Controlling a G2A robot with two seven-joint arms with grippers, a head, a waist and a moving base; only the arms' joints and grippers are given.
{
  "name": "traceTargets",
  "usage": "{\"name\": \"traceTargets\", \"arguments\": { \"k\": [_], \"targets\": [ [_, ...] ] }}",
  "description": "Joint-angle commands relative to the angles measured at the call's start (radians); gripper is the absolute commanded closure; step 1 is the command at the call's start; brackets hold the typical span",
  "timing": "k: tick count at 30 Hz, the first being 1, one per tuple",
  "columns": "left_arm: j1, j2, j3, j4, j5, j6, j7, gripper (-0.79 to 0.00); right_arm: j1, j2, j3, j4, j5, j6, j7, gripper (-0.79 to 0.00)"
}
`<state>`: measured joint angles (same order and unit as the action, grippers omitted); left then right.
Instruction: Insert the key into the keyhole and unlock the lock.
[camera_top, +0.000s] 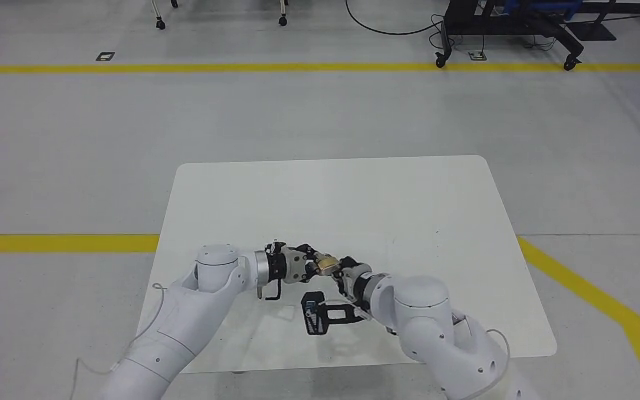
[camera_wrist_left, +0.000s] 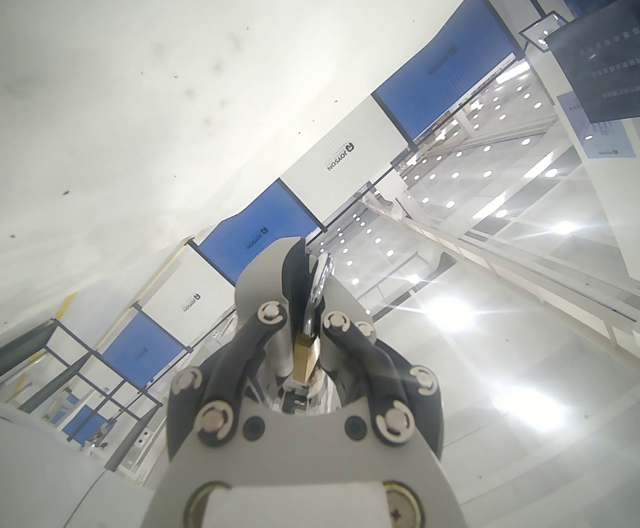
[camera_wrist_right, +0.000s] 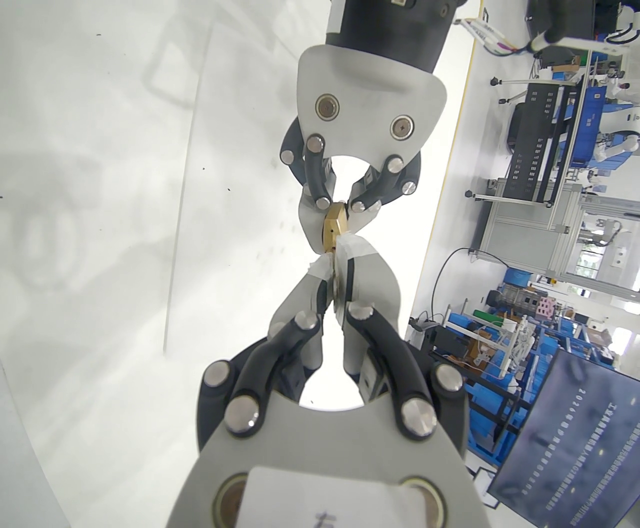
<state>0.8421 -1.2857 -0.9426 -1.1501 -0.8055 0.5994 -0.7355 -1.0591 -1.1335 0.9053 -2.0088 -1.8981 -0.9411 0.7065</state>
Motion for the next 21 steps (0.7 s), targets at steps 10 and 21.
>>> {"name": "traceTargets", "arguments": {
  "k": [10,21],
  "targets": [
    [0.001,0.0,-0.013,0.006,-0.025,0.01,-0.017,0.0,0.001,-0.006,0.005,0.018,0.003,0.015,-0.002,0.0],
    [0.003,0.002,-0.019,0.004,-0.024,0.012,-0.016,0.0,-0.015,-0.006,0.037,0.009,0.023,0.024,-0.024,-0.646]
  ]
}}
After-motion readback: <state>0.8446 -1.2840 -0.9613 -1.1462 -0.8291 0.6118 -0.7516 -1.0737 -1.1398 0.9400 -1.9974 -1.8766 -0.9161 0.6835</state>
